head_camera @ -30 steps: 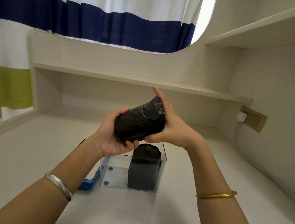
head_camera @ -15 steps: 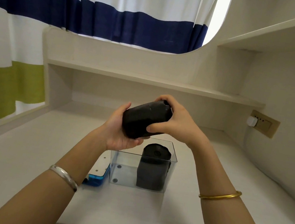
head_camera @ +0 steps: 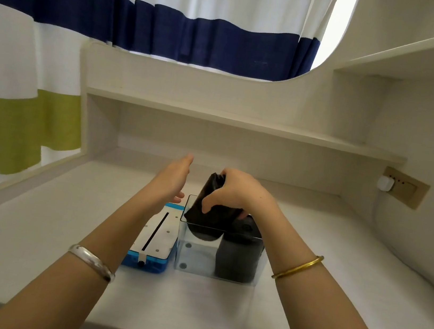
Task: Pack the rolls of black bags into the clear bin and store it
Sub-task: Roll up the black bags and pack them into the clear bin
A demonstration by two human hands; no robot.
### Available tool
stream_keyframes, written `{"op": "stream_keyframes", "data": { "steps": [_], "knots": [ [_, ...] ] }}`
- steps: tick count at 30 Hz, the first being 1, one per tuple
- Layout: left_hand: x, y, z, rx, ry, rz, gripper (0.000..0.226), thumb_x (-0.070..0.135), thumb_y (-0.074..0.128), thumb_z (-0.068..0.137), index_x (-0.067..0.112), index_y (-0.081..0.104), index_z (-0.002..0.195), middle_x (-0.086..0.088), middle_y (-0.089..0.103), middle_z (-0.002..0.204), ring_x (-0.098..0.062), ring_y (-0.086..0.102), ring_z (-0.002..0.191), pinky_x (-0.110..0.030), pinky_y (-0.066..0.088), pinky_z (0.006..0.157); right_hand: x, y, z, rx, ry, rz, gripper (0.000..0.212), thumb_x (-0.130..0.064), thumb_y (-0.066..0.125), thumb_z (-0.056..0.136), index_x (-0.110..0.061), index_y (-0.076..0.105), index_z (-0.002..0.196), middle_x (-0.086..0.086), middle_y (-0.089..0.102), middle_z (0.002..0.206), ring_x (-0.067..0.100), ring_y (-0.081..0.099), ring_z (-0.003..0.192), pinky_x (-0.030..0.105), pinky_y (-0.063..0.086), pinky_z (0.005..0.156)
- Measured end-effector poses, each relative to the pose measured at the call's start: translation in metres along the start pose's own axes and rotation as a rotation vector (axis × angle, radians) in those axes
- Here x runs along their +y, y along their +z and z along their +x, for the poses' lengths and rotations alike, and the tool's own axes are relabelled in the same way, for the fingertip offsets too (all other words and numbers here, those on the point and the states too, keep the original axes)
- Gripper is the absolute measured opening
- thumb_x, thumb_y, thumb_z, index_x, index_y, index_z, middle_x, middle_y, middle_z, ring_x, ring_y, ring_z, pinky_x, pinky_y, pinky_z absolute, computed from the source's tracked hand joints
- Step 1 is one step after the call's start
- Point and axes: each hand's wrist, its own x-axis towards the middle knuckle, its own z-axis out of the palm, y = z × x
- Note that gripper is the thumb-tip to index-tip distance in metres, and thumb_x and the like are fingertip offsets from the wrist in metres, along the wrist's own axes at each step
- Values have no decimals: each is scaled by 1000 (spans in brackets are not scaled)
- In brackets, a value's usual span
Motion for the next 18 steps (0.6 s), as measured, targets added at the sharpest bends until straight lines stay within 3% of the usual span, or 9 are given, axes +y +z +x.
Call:
{"op": "stream_keyframes", "data": {
  "steps": [4,10,14,16,18],
  "knots": [
    [-8,-7,2,-17,-21,37,50,42,29,98,9,46,132,-18,48,133,-28,55,101,-35,47,86,-8,10,8,-85,56,-86,60,-28,78,69,-12,50,119,9,56,111,27,59,96,38,59,75],
    [-17,-10,5,-24,-85,51,43,32,38,98,6,48,131,-18,48,134,-33,54,115,-35,46,89,-7,29,24,-151,80,-271,63,-44,73,71,-14,51,122,6,56,106,24,56,98,33,52,81],
    [-23,-10,6,-26,-90,77,40,29,43,96,7,49,129,-15,51,128,-27,55,102,-32,46,82,-6,39,30,-193,111,-323,68,-53,71,71,-12,52,123,6,53,105,24,52,100,35,48,91],
    [-27,-9,9,-18,-86,119,31,23,44,95,7,51,121,-12,51,114,-23,53,95,-30,44,78,-6,44,32,-225,120,-335,68,-51,70,72,-11,51,123,7,51,105,25,49,98,35,45,88],
    [-31,-9,14,27,-89,185,14,14,44,93,7,52,100,-11,49,103,-22,52,86,-32,44,78,-6,48,33,-237,115,-333,66,-49,70,73,-10,51,123,7,51,105,25,48,96,33,43,79]
  ]
}}
